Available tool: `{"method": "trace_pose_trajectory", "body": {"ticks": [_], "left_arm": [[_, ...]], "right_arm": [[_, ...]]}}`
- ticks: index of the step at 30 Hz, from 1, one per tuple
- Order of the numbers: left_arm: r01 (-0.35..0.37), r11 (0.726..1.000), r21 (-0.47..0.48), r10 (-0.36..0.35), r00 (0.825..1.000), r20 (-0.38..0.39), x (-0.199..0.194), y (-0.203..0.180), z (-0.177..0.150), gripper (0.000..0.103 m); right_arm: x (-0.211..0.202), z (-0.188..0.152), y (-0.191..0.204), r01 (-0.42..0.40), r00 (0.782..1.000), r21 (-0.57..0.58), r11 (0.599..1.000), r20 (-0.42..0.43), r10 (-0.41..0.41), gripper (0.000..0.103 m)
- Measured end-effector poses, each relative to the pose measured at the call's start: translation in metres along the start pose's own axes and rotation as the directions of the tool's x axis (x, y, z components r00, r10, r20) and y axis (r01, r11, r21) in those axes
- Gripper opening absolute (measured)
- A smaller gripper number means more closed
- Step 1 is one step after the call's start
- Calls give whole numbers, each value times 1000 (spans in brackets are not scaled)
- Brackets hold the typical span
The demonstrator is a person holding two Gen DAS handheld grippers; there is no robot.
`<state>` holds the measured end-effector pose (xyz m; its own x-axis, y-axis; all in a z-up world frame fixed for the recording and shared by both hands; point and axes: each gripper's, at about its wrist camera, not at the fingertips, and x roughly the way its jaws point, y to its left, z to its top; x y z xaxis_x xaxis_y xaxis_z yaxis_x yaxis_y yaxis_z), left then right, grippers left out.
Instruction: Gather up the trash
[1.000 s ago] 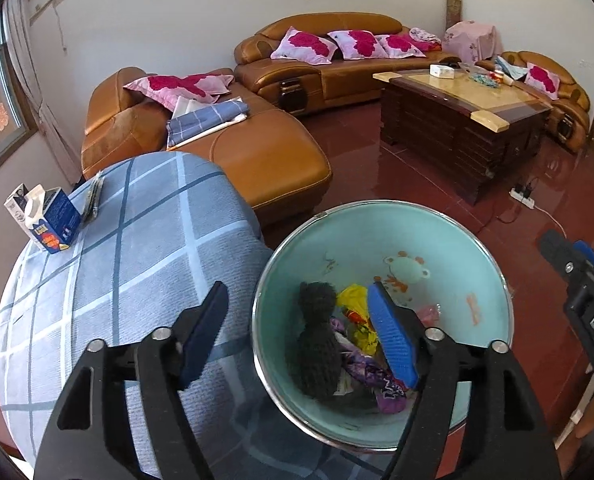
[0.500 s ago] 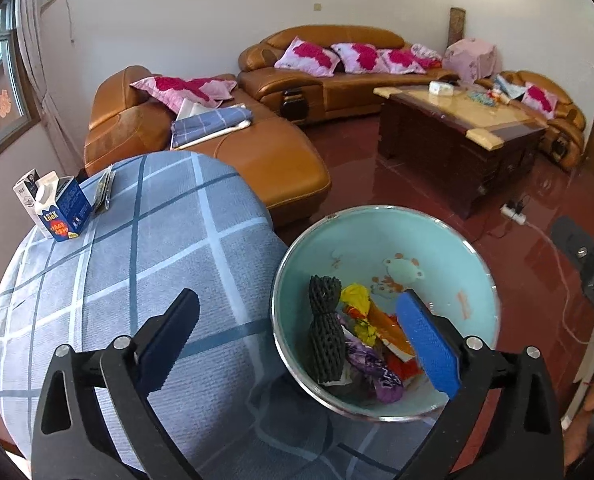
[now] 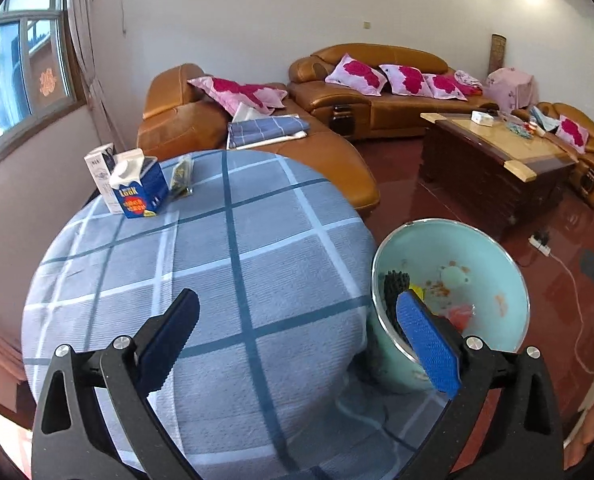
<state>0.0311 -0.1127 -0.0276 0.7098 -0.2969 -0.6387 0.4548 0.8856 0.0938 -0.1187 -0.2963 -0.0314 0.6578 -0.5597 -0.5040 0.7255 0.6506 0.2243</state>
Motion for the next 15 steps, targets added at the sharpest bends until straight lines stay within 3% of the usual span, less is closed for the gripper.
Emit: {"method": "trace_pose_trajectory", "body": {"ticks": [15], "left_arm": [[0,1000,11,-2,989,146,-57,5,-7,97]], "right_arm": [[-68,-2,31,6,985,-107,994,169,12,81]]}}
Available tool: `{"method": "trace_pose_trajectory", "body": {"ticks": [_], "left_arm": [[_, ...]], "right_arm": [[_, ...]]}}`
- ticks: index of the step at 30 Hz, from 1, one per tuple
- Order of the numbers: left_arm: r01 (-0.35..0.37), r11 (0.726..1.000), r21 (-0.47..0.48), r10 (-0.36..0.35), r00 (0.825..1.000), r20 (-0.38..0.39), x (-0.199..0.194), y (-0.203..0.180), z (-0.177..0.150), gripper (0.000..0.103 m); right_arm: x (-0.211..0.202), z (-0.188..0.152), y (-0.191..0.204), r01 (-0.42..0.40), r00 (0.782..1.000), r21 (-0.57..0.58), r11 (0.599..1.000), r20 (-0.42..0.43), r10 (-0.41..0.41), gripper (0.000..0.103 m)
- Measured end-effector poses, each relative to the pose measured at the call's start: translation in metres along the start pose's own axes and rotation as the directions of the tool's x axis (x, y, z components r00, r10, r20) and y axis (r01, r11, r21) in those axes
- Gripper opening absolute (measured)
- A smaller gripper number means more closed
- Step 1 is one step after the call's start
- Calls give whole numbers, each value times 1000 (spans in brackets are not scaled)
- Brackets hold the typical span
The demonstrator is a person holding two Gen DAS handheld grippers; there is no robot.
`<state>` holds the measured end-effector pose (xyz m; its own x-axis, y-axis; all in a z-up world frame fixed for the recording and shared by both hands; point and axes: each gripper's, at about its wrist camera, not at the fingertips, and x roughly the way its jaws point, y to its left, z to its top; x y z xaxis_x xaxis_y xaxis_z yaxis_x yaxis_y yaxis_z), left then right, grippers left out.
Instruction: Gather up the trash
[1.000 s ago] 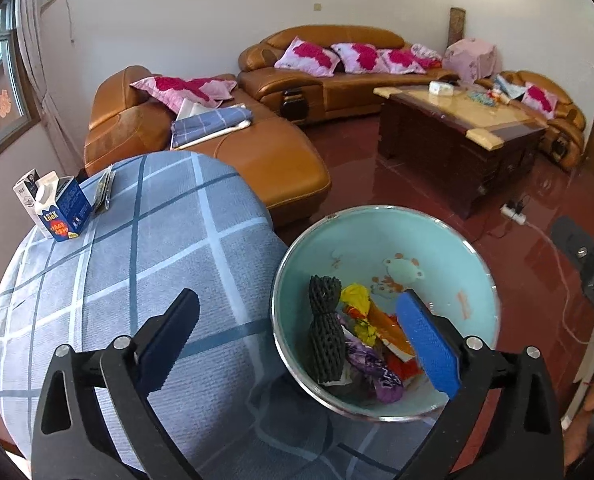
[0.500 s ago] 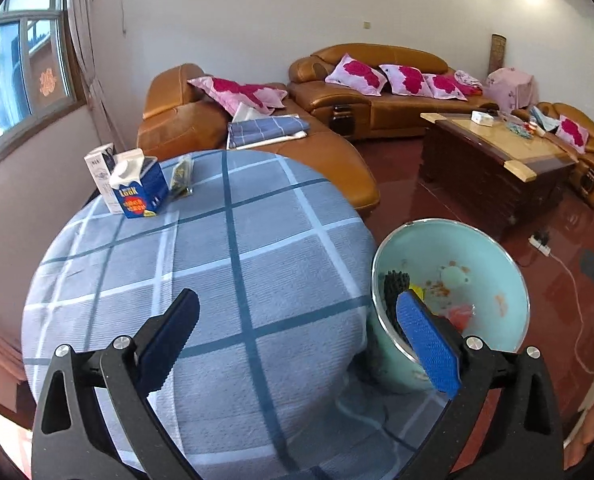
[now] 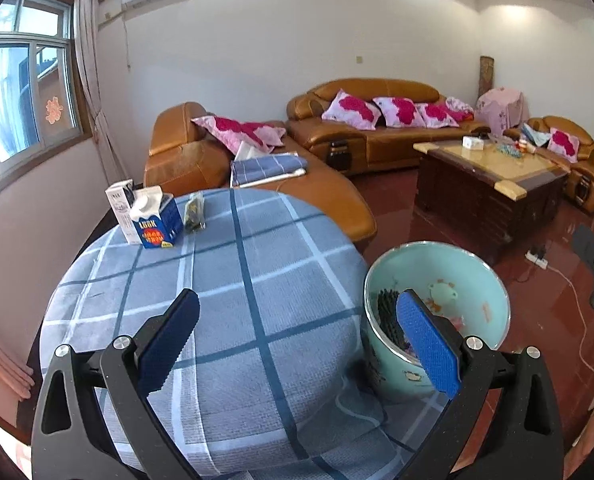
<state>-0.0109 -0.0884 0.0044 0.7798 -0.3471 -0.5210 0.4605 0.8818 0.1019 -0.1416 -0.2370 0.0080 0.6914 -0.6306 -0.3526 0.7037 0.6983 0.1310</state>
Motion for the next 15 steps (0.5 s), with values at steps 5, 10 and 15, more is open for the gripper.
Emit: {"method": "trace_pose_trajectory", "body": {"ticks": [5,10,15], "left_arm": [[6,1000,12,-7,1000,30,-9,-3,3,97],[22,1000,7,-22,1000,19,-8,-5,3,97],[28,999,20,-28,999,24,-8,-8,3,97]], "right_arm": [[-8,0,0,-4,1000,7,1000,26,4,81],[-5,0,-3,0,1000,13,1000,22,0,81],[-3,2,-7,4,1000,33,999,20,-4,81]]}}
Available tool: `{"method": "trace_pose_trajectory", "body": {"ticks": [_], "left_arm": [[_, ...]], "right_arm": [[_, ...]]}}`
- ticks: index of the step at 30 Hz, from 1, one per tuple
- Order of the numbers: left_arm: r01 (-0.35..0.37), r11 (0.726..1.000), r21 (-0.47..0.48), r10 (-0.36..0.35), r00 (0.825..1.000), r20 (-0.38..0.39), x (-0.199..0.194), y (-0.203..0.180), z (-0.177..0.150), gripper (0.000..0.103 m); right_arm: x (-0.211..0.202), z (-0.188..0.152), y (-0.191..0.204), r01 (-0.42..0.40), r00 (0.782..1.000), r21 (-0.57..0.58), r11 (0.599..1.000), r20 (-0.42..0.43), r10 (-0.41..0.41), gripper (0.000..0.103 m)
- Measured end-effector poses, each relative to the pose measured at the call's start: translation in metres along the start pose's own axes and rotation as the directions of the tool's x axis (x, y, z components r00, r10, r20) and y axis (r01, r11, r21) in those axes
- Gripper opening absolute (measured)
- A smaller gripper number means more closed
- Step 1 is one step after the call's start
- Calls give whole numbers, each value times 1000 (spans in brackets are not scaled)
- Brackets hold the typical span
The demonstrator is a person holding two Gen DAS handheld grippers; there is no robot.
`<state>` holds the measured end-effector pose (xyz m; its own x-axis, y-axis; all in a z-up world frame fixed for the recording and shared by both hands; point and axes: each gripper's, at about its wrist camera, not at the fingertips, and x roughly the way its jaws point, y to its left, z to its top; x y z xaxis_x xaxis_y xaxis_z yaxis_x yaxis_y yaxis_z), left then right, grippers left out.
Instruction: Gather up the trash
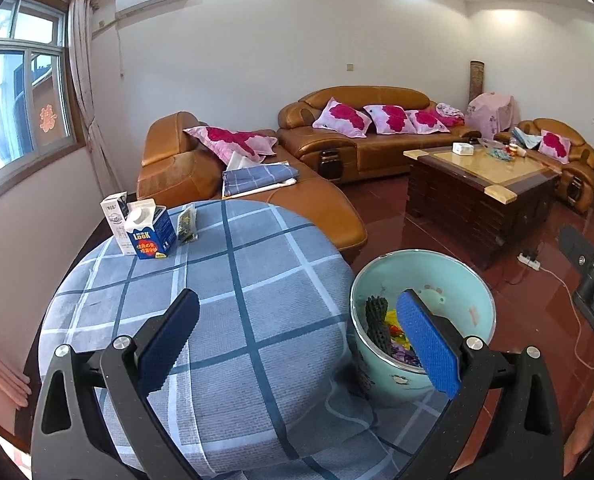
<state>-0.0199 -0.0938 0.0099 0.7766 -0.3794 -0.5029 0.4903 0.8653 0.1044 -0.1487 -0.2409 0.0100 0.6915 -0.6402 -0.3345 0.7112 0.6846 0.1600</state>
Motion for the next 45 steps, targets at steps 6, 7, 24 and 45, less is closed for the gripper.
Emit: {"method": "trace_pose_trajectory", "body": {"ticks": [6,7,24,45], "left_arm": [[-3,1000,-1,3,1000,-6,-1,1,0,97],[-5,1000,-1,5,1000,-5,-1,1,0,97],[-7,1000,11,7,1000,9,-4,-5,1,97],[-18,1000,17,18,1000,3,-3,-7,3,97]], "right_arm": [[-1,-2,-1,-3,1000,-2,1000,-4,3,81],[-1,-2,-1,-3,1000,-1,1000,-3,3,81],[0,-2,-2,1,1000,8,1000,-8,-1,81],[0,1,-3,7,1000,16,1000,-7,-7,81]]}}
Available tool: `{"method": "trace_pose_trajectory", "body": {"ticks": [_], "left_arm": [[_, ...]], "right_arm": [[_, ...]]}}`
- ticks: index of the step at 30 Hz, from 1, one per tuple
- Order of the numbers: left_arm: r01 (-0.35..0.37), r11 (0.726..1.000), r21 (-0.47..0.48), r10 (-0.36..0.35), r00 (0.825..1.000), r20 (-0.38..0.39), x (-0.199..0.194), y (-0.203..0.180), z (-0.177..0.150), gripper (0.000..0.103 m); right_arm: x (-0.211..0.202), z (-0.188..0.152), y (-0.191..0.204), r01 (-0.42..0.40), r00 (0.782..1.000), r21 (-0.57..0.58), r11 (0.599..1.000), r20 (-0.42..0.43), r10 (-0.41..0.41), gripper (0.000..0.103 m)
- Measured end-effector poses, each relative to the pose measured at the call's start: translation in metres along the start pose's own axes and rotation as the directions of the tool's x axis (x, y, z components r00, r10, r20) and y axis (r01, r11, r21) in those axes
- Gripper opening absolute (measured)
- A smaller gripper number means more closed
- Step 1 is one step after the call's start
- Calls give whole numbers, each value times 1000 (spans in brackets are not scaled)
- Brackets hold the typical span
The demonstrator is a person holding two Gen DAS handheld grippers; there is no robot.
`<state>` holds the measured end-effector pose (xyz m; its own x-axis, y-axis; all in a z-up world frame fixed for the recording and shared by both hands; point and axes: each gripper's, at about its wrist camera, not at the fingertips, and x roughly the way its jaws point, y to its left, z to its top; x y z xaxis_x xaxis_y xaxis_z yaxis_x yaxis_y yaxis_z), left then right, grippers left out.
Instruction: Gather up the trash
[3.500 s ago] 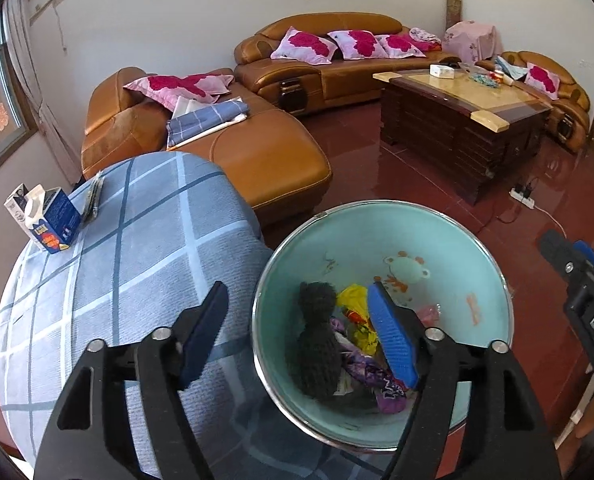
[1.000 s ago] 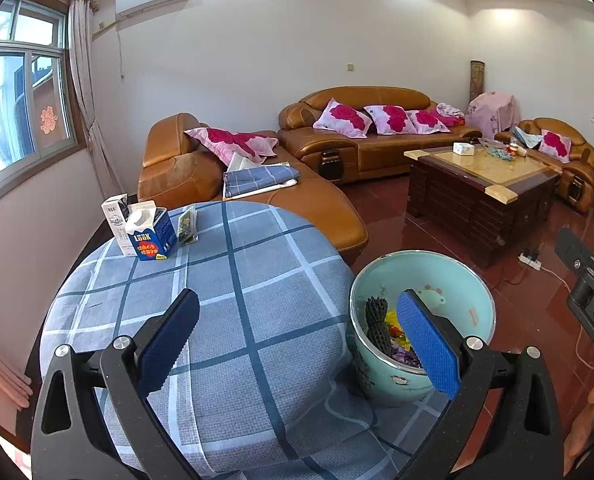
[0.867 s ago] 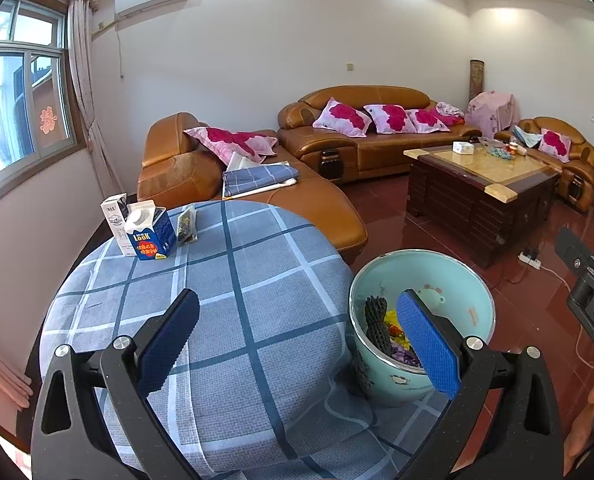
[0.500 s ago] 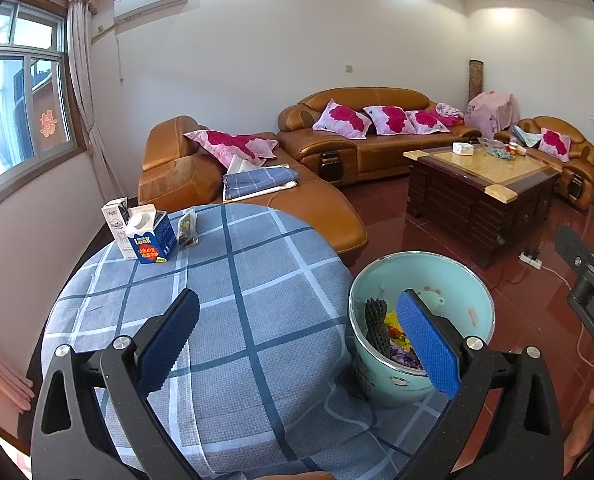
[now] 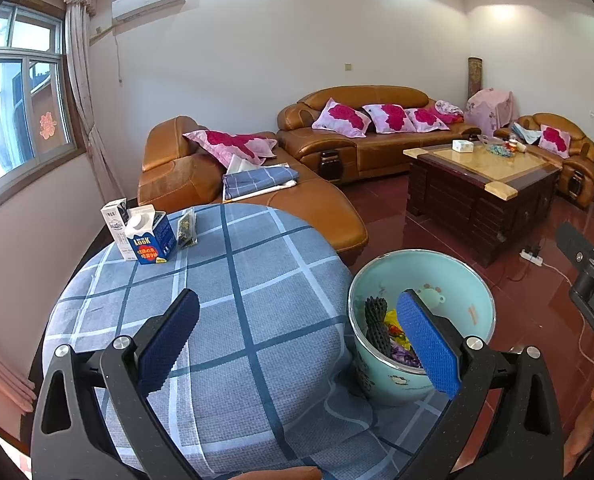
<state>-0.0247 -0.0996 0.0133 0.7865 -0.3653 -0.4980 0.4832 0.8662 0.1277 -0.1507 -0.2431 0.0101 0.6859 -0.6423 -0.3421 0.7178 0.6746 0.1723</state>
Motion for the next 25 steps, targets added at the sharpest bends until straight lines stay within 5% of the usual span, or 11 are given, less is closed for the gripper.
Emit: {"method": "trace_pose_trajectory", "body": {"ticks": [8,25], "left_arm": [[-45,999,17,44,999,30,-2,-2,1,97],[-8,999,-33,8,1000,0,6,11,5,97]], "right_arm": [[0,0,-1,1,1000,2,1000,0,-1,81],[4,-3,1,-2,1000,-8,1000,-27,1,81]]}}
